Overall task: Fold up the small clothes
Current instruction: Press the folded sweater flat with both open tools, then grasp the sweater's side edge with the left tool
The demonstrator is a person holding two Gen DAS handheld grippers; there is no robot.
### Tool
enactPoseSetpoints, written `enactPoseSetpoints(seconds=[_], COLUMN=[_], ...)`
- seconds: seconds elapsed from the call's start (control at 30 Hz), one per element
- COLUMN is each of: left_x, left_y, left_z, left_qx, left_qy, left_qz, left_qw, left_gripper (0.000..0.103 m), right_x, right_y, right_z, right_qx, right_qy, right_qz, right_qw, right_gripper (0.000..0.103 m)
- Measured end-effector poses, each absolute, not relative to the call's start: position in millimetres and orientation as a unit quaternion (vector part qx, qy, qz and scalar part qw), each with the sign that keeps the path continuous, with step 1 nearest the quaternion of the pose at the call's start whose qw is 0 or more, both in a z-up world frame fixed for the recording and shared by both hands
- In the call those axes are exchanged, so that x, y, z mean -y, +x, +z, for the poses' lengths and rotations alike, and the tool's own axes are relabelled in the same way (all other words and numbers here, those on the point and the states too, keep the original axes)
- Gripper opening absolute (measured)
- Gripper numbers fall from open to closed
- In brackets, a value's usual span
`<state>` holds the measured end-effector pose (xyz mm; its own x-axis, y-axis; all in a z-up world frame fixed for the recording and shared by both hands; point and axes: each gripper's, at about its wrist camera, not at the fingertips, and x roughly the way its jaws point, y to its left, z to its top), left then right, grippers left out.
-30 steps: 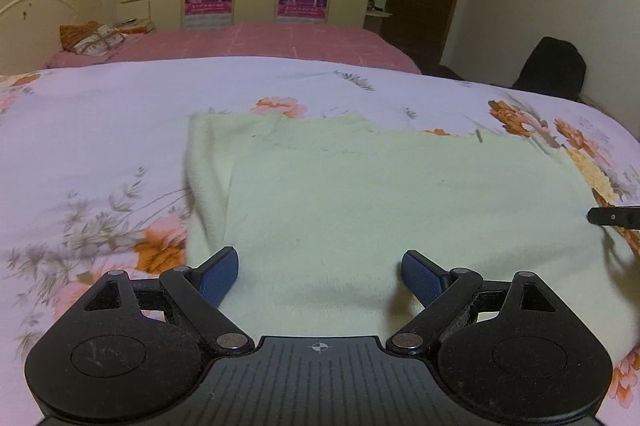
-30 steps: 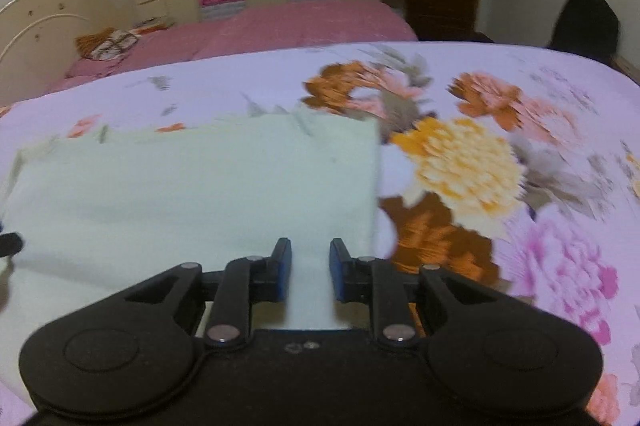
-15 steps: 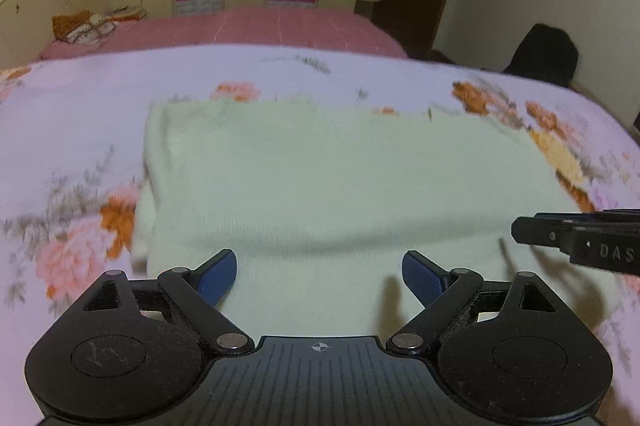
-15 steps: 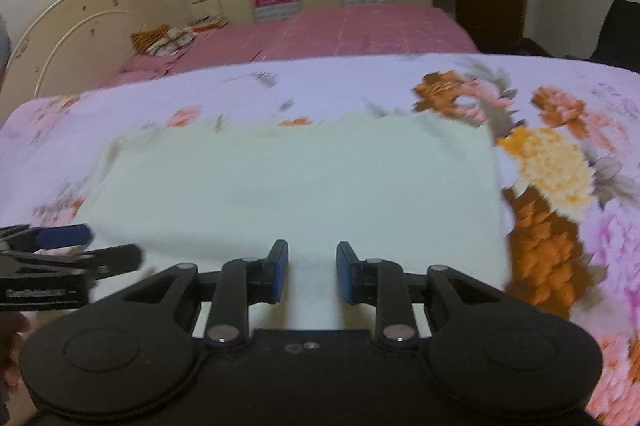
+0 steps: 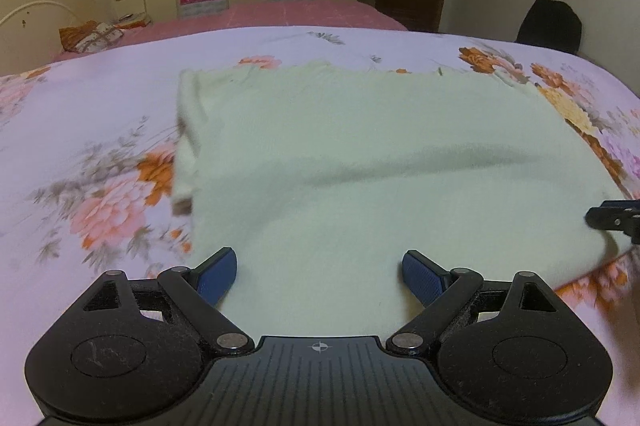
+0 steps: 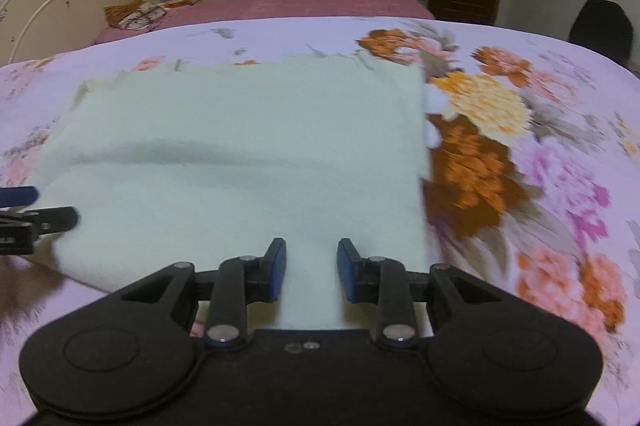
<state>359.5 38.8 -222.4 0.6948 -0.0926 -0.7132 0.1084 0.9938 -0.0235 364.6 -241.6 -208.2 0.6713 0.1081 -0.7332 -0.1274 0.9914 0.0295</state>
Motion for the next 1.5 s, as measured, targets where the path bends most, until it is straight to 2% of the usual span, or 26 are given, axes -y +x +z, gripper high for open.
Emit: enactPoseSetpoints(seconds=[0.4,0.67,0.9,1.5], left_x=[-51.9,-75.7,-91.0,-99.6], left_y=[333.9,317.5,307.2,325.3], left_z=[-218.1,-203.8,-220.6,-241.3], left_qx=[-0.39,-0.399,-0.429,-0.363], left_qy=[-0.009,-0.129,-0.216,-0.365], left_qz=[-0.043,-0.041,-0.036,-0.022], left_qw=[0.92,0.907,0.876,0.857], left_gripper=[0.089,0.089,0.089,0.089], right_x=[242.9,237.9,217.0,196.7], right_y=[348.3,339.4,338.2,349.6], right_z=[-206.6,-187.3,-174.5,-182.8], right_qx=[-0.4,-0.388,-0.372,-0.376], right_qy=[-0.015,0.041,0.037,0.039], right_qz=[0.043,0.067,0.095,0.117], right_qw=[0.915,0.918,0.922,0.918], right_gripper=[0.029,0.032,0.038,0.04])
